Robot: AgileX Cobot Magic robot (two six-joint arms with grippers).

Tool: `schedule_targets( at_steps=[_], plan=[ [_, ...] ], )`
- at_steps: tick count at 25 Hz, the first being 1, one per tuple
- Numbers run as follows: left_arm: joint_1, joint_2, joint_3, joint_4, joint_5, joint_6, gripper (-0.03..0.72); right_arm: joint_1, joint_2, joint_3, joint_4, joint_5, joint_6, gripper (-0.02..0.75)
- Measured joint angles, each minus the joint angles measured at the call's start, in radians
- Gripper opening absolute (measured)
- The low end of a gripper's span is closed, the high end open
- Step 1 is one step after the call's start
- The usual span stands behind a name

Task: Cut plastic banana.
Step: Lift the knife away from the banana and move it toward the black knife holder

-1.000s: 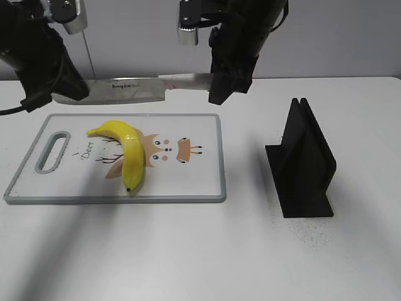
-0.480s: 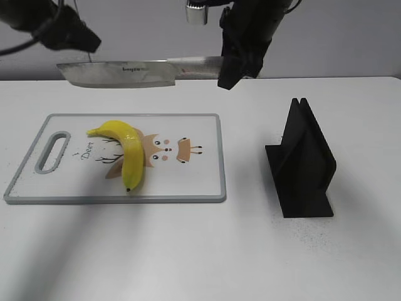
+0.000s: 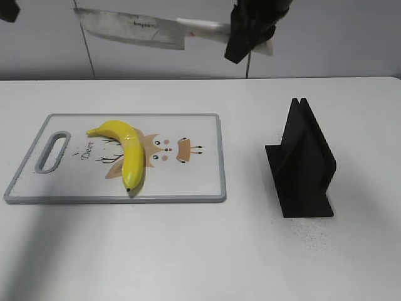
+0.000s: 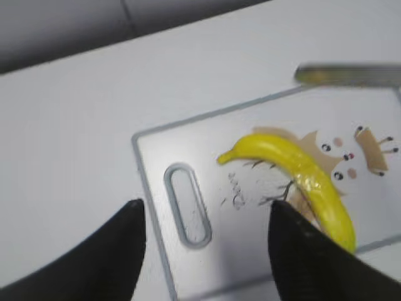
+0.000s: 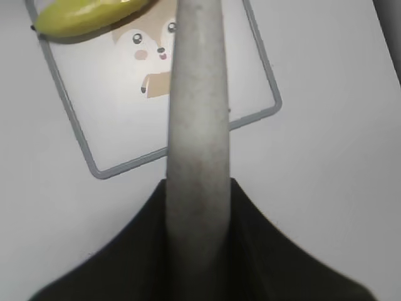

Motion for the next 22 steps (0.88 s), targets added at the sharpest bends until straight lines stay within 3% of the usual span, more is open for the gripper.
schedule_targets(
  at_steps=[4,11,16,22],
  plan=[
    [0.041,0.000,-0.030,0.029,0.146,-0.087,0.599,0.000,-0.021,0.000,-0.055,0.000,0.233,0.162],
    [0.059,-0.086,0.038,0.039,0.169,-0.166,0.593,0.000,-0.080,0.002,-0.096,0.002,0.575,0.162],
    [0.059,-0.219,0.163,0.039,0.170,-0.174,0.593,0.000,-0.160,0.043,-0.081,0.001,0.700,0.162],
    [0.059,-0.432,0.371,0.039,0.171,-0.175,0.591,0.000,-0.300,0.291,-0.088,-0.006,0.752,0.162]
  ],
)
